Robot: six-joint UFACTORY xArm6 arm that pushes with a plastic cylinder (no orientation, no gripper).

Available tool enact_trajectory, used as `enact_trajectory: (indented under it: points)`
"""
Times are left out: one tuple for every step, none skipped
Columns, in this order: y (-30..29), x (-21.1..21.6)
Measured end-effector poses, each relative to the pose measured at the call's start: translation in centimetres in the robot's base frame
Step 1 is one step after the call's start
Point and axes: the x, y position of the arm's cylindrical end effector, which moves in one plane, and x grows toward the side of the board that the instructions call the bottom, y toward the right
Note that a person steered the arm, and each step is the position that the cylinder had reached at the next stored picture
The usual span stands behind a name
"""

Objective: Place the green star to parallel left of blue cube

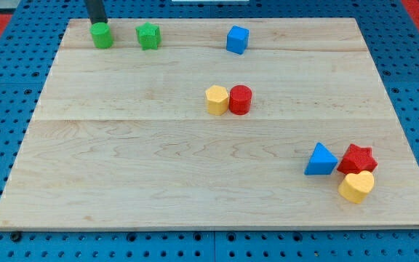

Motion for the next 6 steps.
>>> enact_trajectory:
  points:
    - [1.5,0.0]
    - [6.1,0.1]
    - [6.9,1.3]
    - [7.4,2.8]
    - [10.7,3.4]
    - [12.5,3.4]
